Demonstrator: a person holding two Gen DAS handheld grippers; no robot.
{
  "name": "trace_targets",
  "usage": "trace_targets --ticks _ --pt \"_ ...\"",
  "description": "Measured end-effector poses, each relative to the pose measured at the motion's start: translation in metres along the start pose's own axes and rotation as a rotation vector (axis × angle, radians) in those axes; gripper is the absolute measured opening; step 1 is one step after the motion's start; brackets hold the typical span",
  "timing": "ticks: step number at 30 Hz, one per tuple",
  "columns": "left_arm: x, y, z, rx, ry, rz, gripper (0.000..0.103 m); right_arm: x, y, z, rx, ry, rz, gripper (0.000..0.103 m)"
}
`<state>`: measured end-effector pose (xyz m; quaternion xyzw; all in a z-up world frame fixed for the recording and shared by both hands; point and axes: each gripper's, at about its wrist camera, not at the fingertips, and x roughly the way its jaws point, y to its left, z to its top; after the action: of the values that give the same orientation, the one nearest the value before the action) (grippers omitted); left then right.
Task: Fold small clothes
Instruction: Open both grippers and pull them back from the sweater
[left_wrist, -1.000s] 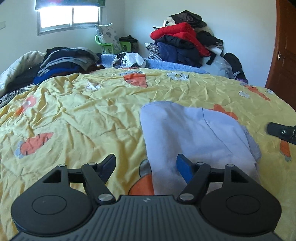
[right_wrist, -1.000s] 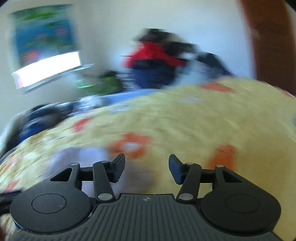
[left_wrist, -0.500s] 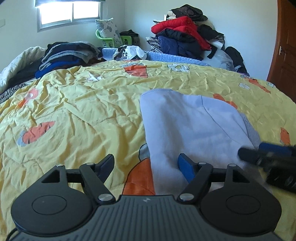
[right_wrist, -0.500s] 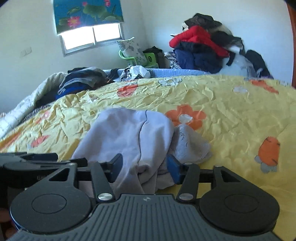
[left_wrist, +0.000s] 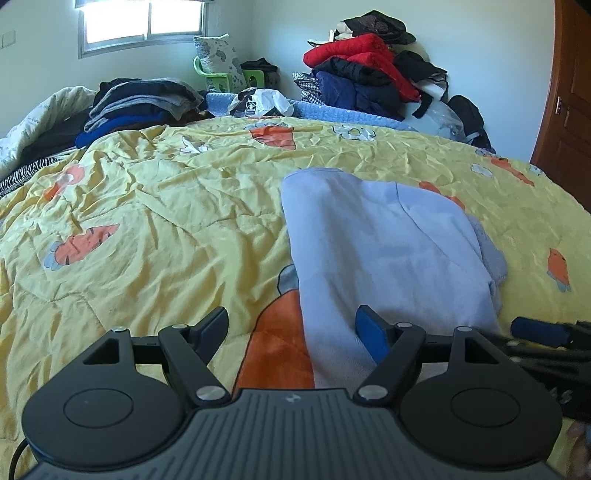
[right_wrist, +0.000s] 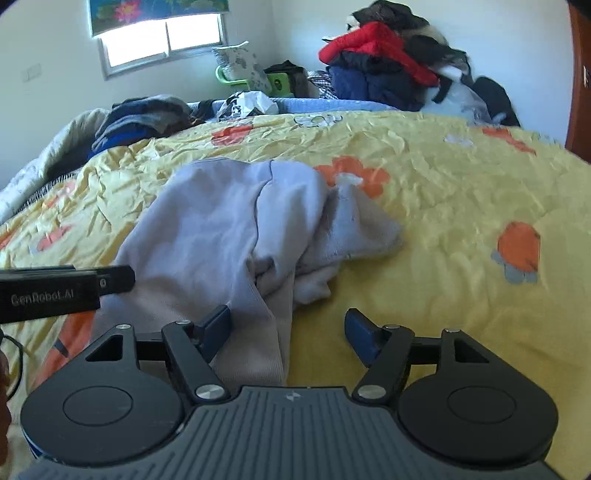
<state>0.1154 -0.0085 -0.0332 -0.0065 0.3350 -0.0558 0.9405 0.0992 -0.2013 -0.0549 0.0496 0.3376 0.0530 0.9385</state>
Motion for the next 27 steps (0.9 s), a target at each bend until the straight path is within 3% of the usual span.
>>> trace_targets --ticks 3,6,27 --pt "-0.002 0.0 -0.002 0.002 -0.001 0.001 0.076 -0.01 0.0 -0.002 0.011 -0.021 0.013 0.075" --pt "-0.004 0.0 -0.004 0.002 0.002 0.005 0.076 -0.004 0.002 -0.005 -0.012 0.013 0.003 0.077" --pt "-0.016 0.006 -0.018 -0.014 0.013 0.01 0.076 -0.027 0.004 -0.018 0.011 -0.011 0.019 0.078"
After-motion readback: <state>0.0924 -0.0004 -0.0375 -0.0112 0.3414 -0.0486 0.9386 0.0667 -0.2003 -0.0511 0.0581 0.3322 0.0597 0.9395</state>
